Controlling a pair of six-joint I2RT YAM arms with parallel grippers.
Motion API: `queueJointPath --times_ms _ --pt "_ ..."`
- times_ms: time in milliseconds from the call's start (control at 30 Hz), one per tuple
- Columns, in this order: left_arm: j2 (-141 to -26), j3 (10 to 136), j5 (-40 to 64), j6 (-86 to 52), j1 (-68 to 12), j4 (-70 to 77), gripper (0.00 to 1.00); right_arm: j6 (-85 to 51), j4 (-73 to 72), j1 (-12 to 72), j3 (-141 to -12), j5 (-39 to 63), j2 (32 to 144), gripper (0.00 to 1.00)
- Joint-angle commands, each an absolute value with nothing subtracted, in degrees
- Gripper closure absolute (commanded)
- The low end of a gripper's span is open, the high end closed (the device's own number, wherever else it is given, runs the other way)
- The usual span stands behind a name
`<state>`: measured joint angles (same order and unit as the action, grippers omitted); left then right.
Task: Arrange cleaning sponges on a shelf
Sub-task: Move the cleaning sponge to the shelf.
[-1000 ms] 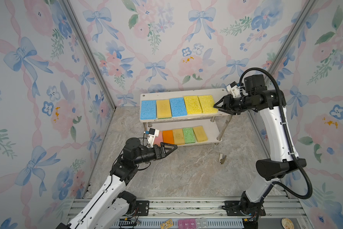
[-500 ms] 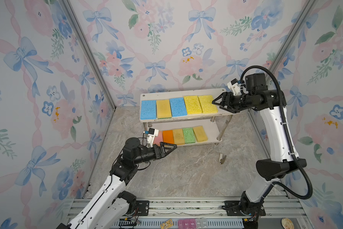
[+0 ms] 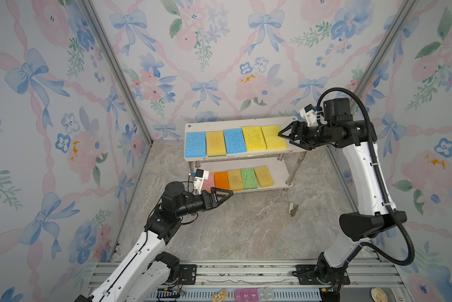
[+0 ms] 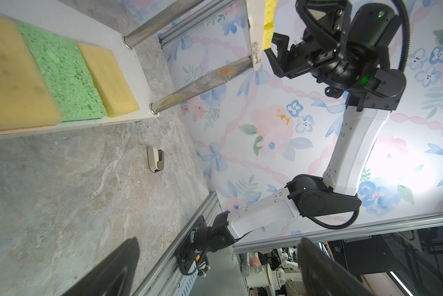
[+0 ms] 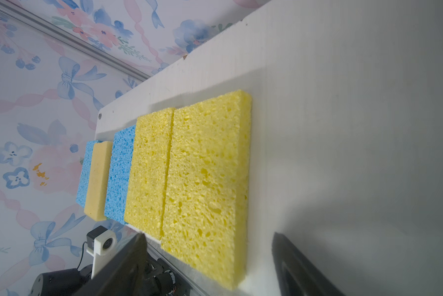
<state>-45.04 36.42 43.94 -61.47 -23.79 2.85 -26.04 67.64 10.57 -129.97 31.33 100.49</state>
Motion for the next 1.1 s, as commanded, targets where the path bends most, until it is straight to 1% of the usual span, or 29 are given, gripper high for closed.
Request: queueJointPath --times_ms 0,633,1067 --pt "-44.2 36.0 44.3 -59.8 -23.4 2.8 0.02 -26.7 65.8 11.1 -129.2 32.6 99.8 0.19" --pt "-43.9 35.5 44.2 -59.5 -23.0 2.5 0.02 -27.5 64.3 14.1 -129.3 32.2 101.9 0.14" --pt "-43.4 35.6 43.9 -58.8 -22.8 1.9 0.02 -26.8 65.4 14.2 -130.5 29.6 101.9 0.11"
